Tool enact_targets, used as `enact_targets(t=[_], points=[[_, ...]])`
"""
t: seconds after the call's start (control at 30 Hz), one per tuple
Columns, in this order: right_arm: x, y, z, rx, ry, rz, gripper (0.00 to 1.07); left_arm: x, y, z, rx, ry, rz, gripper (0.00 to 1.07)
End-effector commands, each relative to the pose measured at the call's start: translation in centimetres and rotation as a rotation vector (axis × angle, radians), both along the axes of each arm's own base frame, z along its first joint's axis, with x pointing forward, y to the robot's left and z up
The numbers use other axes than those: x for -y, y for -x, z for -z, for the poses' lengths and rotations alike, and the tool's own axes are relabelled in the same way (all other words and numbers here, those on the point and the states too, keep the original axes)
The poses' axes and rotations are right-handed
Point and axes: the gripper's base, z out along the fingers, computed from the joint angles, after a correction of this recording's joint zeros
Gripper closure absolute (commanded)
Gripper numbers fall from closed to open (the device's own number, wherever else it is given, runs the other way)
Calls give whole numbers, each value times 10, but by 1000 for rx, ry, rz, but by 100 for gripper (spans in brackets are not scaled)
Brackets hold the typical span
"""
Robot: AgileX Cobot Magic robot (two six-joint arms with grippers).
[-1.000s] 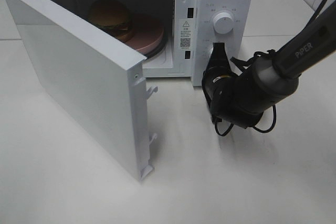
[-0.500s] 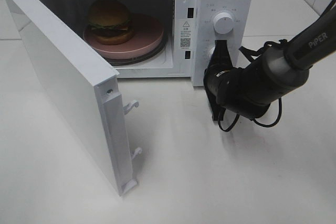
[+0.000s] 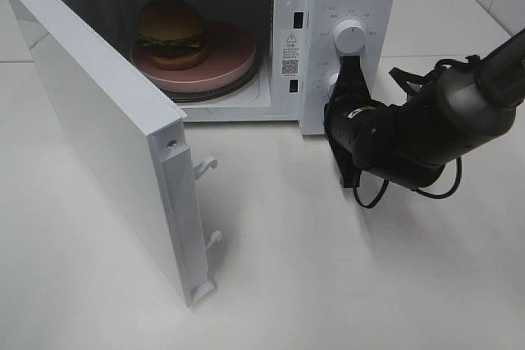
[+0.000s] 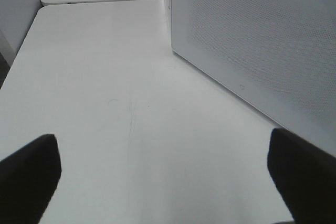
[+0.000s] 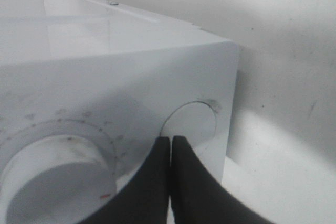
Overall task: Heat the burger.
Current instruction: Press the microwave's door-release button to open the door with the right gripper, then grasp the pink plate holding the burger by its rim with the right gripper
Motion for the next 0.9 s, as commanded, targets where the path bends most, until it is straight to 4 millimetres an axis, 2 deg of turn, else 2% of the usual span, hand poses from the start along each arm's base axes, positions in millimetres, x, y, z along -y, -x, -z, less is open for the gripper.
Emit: enact_targets(t=[0.03,0.17,0.23,0.43,0.57,0.9], points=[[-1,9,-5,-31,27,-57,107,1,3,1,15,4,3,6],[3,16,-9,-49,34,-73,107,1,3,1,14,4,3,6],[6,26,-17,-76,62,-119,107,1,3,1,14,4,3,6],[8,41,-25,-145,108,-218,107,1,3,1,14,4,3,6],[7,53,-36,-187,181,-356,107,1,3,1,14,4,3,6],[3,67,-52,-212,336,-626,107,1,3,1,14,4,3,6]])
